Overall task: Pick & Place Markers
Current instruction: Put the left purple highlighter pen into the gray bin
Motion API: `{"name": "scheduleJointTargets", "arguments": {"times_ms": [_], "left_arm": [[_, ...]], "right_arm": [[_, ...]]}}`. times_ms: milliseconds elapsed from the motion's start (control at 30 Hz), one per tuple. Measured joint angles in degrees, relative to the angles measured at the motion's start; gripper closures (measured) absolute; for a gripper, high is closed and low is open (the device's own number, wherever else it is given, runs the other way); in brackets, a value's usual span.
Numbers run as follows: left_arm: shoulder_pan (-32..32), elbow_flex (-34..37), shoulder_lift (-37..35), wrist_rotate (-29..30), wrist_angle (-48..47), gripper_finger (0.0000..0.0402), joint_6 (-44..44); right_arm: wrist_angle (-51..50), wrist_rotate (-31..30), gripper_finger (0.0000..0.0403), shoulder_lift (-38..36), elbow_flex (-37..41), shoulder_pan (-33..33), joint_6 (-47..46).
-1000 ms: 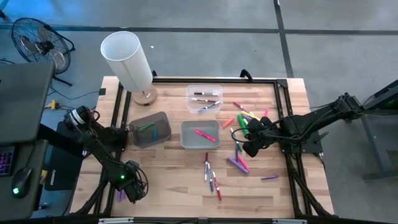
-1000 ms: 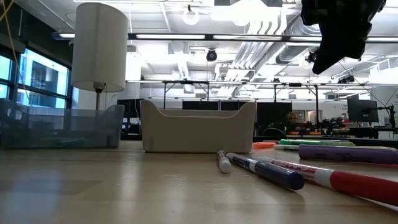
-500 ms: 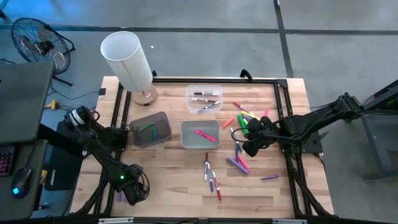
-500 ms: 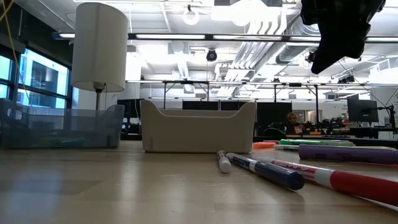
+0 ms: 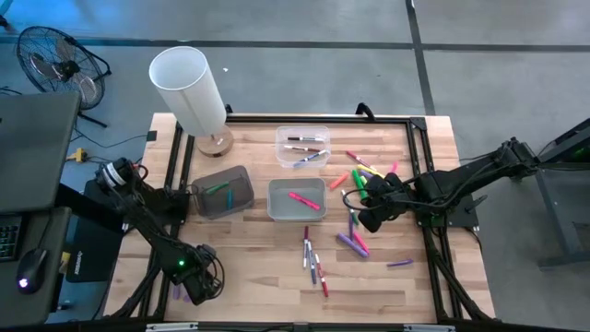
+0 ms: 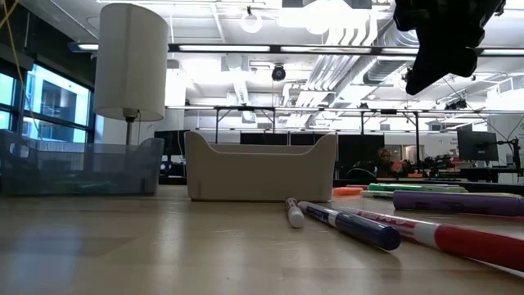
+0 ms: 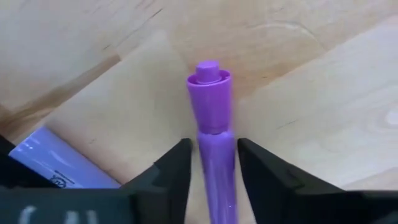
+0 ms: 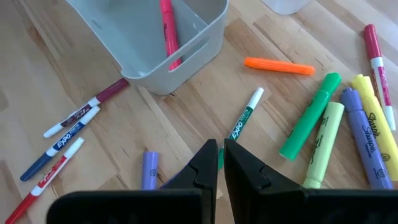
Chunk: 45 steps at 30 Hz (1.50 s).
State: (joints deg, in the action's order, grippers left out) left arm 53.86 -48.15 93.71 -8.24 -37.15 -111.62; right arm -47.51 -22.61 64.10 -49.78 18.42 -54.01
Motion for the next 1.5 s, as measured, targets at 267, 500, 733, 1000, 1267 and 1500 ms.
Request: {"name": "scheduleJointTargets", "arguments": {"times_ms": [267, 500, 733, 1000, 1267, 1500], "left_arm": [[-4.34, 0.05, -0.04, -2.26, 0.56, 0.0344, 3.26], [-7.68, -1.81, -0.06, -0.68, -2.04, 0.0343, 7.07], [-9.06, -9.55, -2.40, 14.41, -11.10, 0.0334, 9.42], [-14.53, -22.26, -7.10, 26.69, -28.37, 0.0334, 25.33], [-30.83, -31.68, -9.82, 34.19, -28.27, 0.0334, 65.39], [-50.21, -32.50, -8.88, 24.43, -8.56, 0.0334, 97.20]], "right_arm": [[0.26, -1.05, 0.0387, 0.00, 0.00, 0.01, 0.38], [0.26, -1.05, 0.0386, 0.00, 0.00, 0.01, 0.87], [0.24, -1.57, 0.0387, 0.00, 0.00, 0.01, 1.58], [0.67, -4.97, 0.0387, 0.00, 0.00, -0.05, 1.50], [4.51, -10.11, 0.0387, 0.00, 0.00, -0.05, -1.45], [6.29, -10.25, 0.0387, 0.00, 0.00, -0.05, -7.63]]}}
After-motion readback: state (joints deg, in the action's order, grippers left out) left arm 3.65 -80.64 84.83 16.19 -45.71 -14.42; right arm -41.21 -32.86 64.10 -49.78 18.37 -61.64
